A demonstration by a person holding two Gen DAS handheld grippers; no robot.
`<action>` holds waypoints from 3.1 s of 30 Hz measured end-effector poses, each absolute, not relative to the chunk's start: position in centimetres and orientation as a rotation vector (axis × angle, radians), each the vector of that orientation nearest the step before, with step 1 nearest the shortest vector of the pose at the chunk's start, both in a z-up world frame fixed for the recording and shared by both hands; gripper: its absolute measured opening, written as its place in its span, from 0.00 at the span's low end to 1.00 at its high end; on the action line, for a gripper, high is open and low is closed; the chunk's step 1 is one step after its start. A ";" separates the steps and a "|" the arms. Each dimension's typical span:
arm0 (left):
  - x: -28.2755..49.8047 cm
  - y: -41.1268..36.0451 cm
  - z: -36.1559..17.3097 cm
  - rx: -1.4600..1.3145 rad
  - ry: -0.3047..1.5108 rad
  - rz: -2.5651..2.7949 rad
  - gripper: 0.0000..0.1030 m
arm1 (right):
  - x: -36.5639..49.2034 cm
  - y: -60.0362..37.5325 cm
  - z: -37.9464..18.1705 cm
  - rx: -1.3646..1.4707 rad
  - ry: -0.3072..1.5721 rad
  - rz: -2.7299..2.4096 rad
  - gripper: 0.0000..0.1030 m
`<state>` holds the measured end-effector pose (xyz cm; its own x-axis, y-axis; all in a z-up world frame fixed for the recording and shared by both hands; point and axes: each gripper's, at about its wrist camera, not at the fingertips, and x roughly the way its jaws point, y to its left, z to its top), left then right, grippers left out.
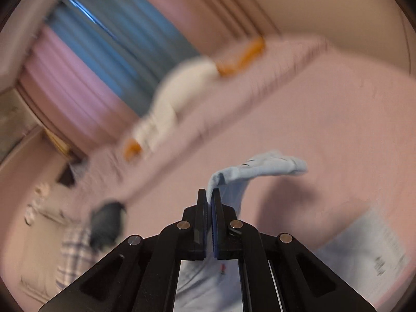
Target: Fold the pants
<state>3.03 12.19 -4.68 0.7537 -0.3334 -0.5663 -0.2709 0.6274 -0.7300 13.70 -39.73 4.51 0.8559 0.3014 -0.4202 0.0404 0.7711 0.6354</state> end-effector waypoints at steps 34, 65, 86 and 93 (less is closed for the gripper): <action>-2.7 10.3 -11.7 -0.830 1.046 0.062 0.11 | 1.1 -48.1 -9.7 0.879 0.687 -0.322 0.04; -2.3 9.3 -13.1 -0.704 1.130 0.194 0.14 | 1.8 -49.4 -12.8 0.868 0.853 -0.455 0.04; -1.7 9.8 -15.6 -0.682 1.158 0.197 0.17 | 2.6 -49.5 -14.5 0.823 0.948 -0.525 0.04; -2.2 10.8 -16.3 -0.766 1.146 0.176 0.17 | 3.1 -48.7 -14.4 0.761 0.964 -0.552 0.04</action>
<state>-2.24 10.78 -16.26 0.4293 -0.2481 -0.8684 -0.4976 0.7375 -0.4566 3.12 -48.66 -14.43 0.4706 -0.0848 -0.8783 0.7145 0.6207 0.3229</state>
